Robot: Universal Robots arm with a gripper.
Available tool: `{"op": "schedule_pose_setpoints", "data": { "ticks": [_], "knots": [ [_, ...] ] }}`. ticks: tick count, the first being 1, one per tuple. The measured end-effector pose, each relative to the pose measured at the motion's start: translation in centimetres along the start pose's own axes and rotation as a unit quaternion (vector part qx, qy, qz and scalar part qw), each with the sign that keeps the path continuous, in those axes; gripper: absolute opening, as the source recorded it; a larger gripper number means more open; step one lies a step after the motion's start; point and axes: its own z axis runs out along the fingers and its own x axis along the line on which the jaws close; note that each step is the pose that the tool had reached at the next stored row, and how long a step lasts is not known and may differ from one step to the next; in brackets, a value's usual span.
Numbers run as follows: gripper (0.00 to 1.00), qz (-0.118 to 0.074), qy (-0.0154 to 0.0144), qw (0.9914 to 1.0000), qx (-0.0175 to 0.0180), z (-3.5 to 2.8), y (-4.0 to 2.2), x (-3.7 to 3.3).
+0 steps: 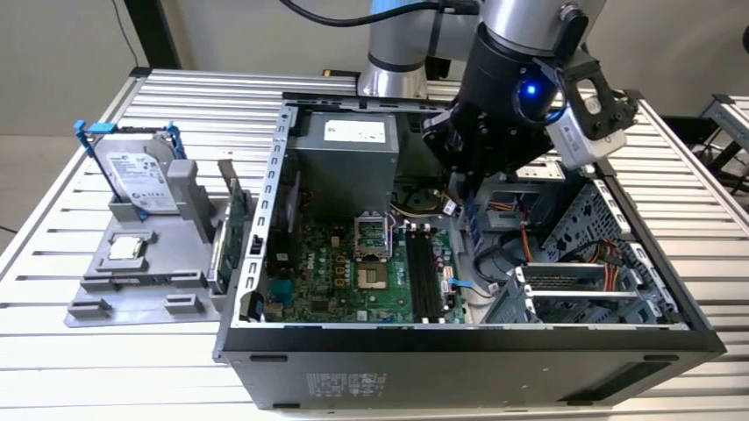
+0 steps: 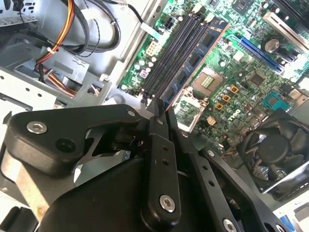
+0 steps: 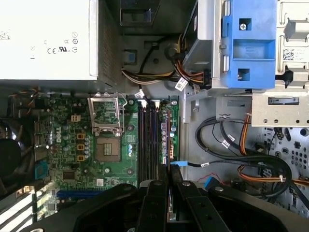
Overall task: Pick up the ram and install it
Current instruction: 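Insert the ram into the slot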
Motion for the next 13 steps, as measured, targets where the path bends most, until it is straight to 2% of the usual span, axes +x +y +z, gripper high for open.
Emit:
{"op": "schedule_pose_setpoints", "data": {
  "ticks": [13],
  "knots": [
    [0.00,0.000,0.0000,1.00000,0.0000,0.86,-0.04,0.00]
  ]
}}
